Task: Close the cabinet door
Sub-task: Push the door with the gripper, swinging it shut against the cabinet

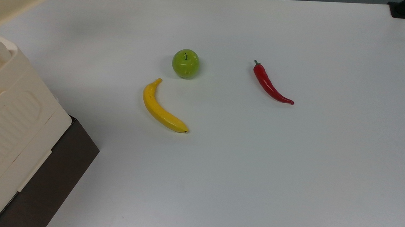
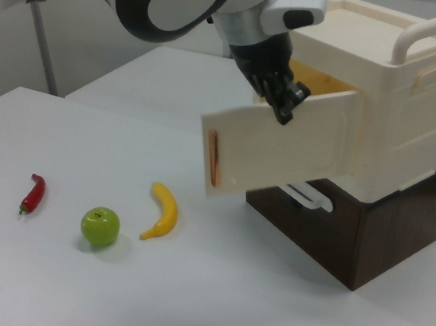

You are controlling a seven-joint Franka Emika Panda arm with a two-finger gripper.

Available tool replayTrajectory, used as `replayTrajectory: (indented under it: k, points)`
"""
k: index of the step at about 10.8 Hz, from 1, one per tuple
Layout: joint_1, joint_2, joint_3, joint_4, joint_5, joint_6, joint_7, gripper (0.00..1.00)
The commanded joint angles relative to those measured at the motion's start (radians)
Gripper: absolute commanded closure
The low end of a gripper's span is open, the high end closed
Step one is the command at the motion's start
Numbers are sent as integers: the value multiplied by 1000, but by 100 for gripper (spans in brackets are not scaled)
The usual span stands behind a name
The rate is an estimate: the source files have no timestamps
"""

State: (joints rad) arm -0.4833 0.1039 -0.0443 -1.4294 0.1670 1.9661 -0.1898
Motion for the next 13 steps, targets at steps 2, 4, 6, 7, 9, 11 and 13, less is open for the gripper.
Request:
replayTrajectory:
  k: [2, 4, 6, 7, 9, 11, 13]
  points:
    - [84, 14, -5, -10, 58, -6, 19, 100]
    - [135, 43, -5, -2, 58, 46, 62, 100]
    - [193, 66, -6, -5, 58, 158, 108, 100]
    - [212, 83, -6, -2, 57, 207, 124, 100]
    - [245, 112, -6, -2, 52, 340, 131, 100]
    - [261, 147, -6, -2, 48, 442, 131, 100]
    - [268, 168, -6, -2, 49, 529, 131, 100]
